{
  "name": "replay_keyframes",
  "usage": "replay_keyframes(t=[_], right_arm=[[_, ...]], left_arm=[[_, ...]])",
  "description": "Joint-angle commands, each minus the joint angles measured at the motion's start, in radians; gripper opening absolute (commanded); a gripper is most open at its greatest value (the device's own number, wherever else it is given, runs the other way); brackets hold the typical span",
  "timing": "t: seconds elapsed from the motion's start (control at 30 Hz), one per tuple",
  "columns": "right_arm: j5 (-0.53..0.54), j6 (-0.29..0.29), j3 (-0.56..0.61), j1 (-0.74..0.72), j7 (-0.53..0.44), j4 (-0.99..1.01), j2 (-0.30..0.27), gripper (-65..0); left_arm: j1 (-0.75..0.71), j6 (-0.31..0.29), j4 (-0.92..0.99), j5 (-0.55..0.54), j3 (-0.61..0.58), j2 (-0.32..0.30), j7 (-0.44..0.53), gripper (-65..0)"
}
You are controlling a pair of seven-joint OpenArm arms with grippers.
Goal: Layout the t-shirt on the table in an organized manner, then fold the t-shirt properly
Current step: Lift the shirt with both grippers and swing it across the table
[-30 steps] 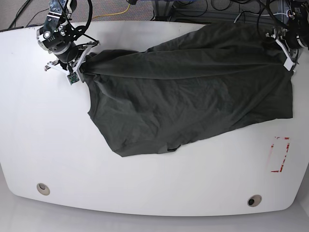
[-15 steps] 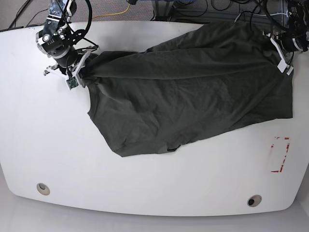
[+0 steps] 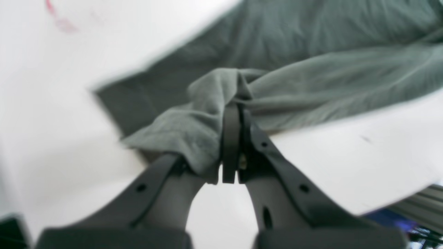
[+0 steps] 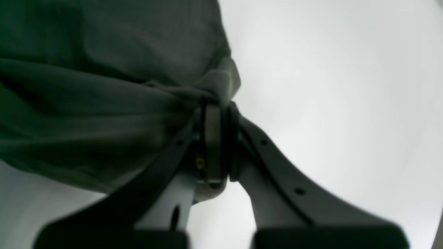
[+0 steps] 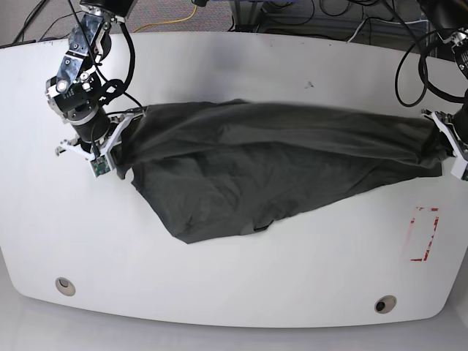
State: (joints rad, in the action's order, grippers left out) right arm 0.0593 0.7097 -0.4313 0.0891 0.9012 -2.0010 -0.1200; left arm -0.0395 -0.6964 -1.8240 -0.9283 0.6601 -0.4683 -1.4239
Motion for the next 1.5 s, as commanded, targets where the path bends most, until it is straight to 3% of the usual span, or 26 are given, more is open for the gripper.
replay_keyframes(t=[0.0,0.27,0.43,0.7,0.97,1.23,1.47], right_arm=[[-0.043,-0.012,-0.001,-0.079,-0.023,-0.017,-0.016,-62.8],[-0.143,-0.012,0.005,-0.297,-0.02,0.021,-0.016,-62.5],[-0.197,-0.012,0.016,-0.452,0.032,0.052,-0.02,-62.5],[-0.209,-0.012,0.099,-0.645,0.048,0.107,-0.112,-62.5],[-0.209,-0.012,0.105,-0.852,0.06,0.164,-0.18,-62.5],[-0.201,-0.012,0.156,-0.964,0.14,0.184,-0.269,-62.5],[-0.206,-0.012,0.127,-0.855,0.183,0.108,-0.287,-62.5]], left_arm=[[0.102,-0.002,-0.015,-0.038,-0.016,-0.045,0.028,-65.0],[0.364,-0.002,0.027,-0.081,-0.038,-0.056,0.028,-65.0],[0.551,-0.002,0.111,-0.076,-0.058,-0.056,0.028,-65.0],[0.78,-0.002,0.168,-0.008,-0.061,-0.054,0.028,-65.0],[0.953,-0.002,0.169,0.021,-0.098,-0.054,0.028,-65.0],[1.011,-0.002,0.169,0.073,-0.176,-0.042,0.028,-65.0],[0.918,-0.002,0.168,0.084,-0.173,0.019,0.028,-65.0]])
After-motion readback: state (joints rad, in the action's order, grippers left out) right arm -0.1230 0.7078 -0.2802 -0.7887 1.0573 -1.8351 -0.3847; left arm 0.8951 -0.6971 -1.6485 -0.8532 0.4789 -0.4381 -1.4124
